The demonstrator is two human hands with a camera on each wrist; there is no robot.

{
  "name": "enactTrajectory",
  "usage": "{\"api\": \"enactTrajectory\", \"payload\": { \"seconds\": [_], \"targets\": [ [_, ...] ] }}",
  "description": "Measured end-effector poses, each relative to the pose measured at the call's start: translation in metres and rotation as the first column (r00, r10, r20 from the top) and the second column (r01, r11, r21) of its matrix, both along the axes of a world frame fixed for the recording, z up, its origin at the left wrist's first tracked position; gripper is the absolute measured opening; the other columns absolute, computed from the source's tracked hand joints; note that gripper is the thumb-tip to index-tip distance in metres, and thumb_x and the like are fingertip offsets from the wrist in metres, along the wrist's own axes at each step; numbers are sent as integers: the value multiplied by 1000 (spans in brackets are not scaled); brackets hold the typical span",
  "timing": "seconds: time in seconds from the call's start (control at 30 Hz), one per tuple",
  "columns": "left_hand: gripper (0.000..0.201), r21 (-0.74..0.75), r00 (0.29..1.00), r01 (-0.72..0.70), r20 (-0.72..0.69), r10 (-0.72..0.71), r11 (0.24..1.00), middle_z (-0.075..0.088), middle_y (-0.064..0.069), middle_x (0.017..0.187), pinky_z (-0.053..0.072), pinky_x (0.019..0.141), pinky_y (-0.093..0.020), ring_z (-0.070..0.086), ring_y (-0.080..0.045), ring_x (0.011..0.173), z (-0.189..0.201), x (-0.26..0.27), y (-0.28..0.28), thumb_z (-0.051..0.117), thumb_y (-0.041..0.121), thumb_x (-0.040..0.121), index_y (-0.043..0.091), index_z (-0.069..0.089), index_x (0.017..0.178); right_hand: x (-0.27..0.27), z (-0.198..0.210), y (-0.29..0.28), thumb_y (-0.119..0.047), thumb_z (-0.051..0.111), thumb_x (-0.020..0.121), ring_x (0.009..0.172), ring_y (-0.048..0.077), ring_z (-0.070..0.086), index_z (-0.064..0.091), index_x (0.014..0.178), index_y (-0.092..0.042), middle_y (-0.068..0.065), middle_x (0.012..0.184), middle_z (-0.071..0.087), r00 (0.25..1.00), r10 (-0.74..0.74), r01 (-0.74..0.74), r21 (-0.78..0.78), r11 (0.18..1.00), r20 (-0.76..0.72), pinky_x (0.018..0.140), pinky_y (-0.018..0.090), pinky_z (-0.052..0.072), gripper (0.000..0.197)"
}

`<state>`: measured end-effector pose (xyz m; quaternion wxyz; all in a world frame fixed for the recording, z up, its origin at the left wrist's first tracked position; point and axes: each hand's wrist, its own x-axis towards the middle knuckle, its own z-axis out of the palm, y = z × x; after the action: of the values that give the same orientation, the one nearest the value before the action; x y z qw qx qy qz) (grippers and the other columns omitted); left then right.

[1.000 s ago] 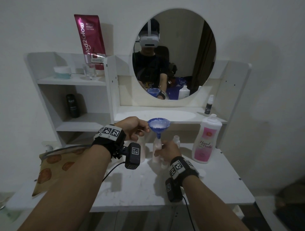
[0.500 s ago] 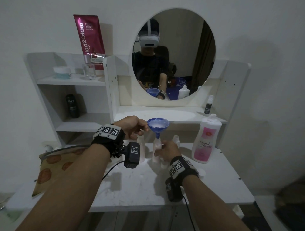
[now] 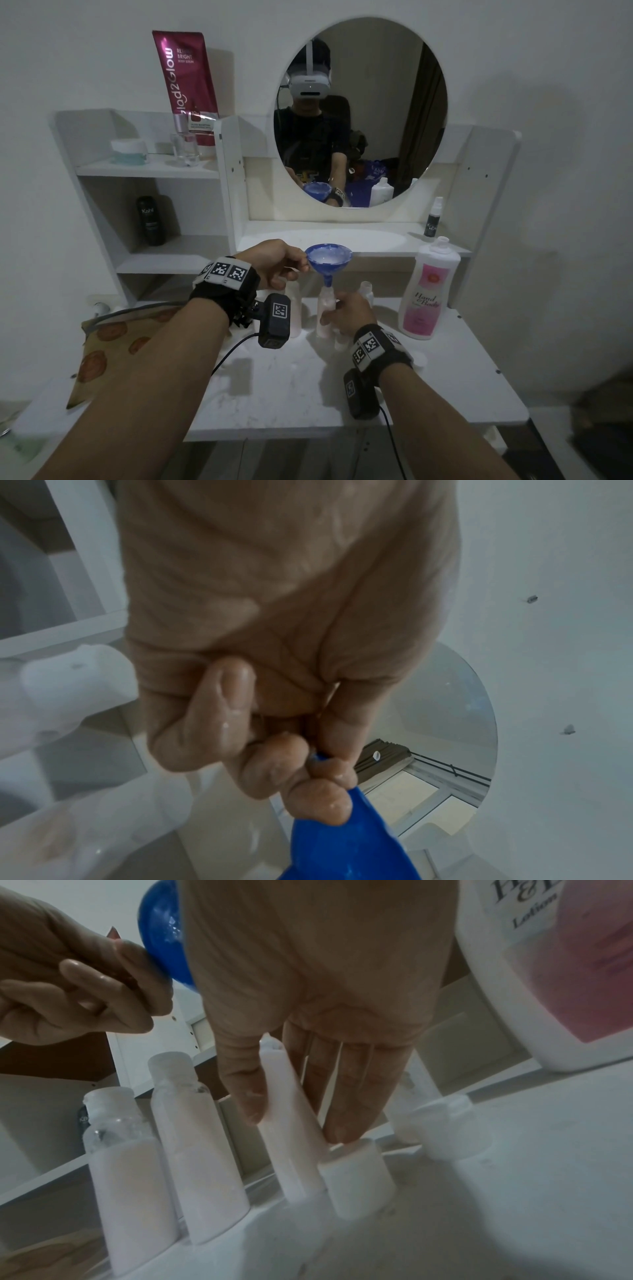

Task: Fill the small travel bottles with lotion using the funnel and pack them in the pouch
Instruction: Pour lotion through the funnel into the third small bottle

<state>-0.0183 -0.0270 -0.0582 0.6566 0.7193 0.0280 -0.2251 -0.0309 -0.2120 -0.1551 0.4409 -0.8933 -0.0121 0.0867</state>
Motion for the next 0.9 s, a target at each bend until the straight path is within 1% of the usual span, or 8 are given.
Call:
{"api": "enactTrajectory", "payload": {
  "seconds": [0.17, 0.3, 0.43, 0.53, 0.67, 0.77, 0.8, 0.9],
  "targets": [
    [13, 0, 1000, -1, 1, 1, 1000, 56, -5, 76, 19, 36, -18, 36, -11, 49, -1, 0, 0, 44, 5, 86, 7, 57, 83, 0, -2, 0, -15, 71, 77, 80, 23, 70, 59, 96, -28, 1, 87, 72, 1000, -2, 2, 2, 1000, 11, 76, 34, 58, 26],
    [15, 9, 1000, 5, -4, -5, 1000, 55, -4, 75, 18, 36, -18, 34, -11, 49, -1, -1, 0, 42, 5, 87, 8, 57, 83, 0, -2, -1, -15, 69, 78, 79, 18, 68, 61, 96, -26, 0, 89, 71, 1000, -1, 1, 8, 1000, 12, 72, 32, 58, 22],
    [19, 11, 1000, 18, -13, -18, 1000, 53, -2, 72, 15, 37, -18, 33, -10, 49, -7, 0, 1, 41, 7, 90, 8, 59, 95, 1, -4, 0, -15, 70, 79, 79, 20, 68, 58, 86, -28, 2, 91, 71, 1000, -8, 7, 7, 1000, 3, 73, 36, 59, 19],
    [18, 9, 1000, 10, -11, -10, 1000, 54, -2, 72, 15, 37, -18, 33, -10, 49, -7, 0, 1, 41, 7, 90, 8, 58, 95, 2, -5, 0, -16, 70, 77, 79, 20, 68, 58, 88, -30, 1, 90, 71, 1000, -8, 8, 4, 1000, 15, 76, 40, 60, 22],
    [16, 4, 1000, 2, -3, -2, 1000, 55, -3, 72, 16, 36, -18, 34, -10, 50, -7, 0, 2, 43, 6, 88, 7, 59, 92, 2, -6, 0, -16, 71, 77, 81, 21, 68, 56, 89, -31, 1, 94, 71, 1000, -14, 14, 1, 1000, 16, 73, 35, 58, 24],
    [19, -17, 1000, -7, -1, 7, 1000, 56, -4, 73, 19, 35, -17, 34, -10, 50, -11, -1, 4, 43, 5, 88, 7, 59, 98, 3, -6, -1, -16, 71, 78, 82, 21, 68, 57, 90, -29, 2, 93, 71, 1000, -13, 13, -9, 1000, 10, 69, 30, 56, 22],
    [18, -27, 1000, -9, -2, 9, 1000, 56, -4, 74, 20, 35, -18, 34, -11, 50, -13, -1, 5, 43, 6, 88, 7, 59, 97, 3, -6, -1, -16, 71, 78, 82, 21, 68, 58, 91, -28, 1, 92, 71, 1000, -8, 8, -12, 1000, 11, 67, 28, 54, 22],
    [13, -48, 1000, -10, -4, 10, 999, 59, -5, 76, 21, 35, -18, 36, -11, 50, -18, -5, 8, 45, 8, 90, 8, 57, 85, 3, -6, -2, -16, 72, 78, 83, 23, 68, 58, 93, -29, 0, 90, 70, 1000, -5, 5, -1, 1000, 10, 70, 29, 54, 25]
  ]
}}
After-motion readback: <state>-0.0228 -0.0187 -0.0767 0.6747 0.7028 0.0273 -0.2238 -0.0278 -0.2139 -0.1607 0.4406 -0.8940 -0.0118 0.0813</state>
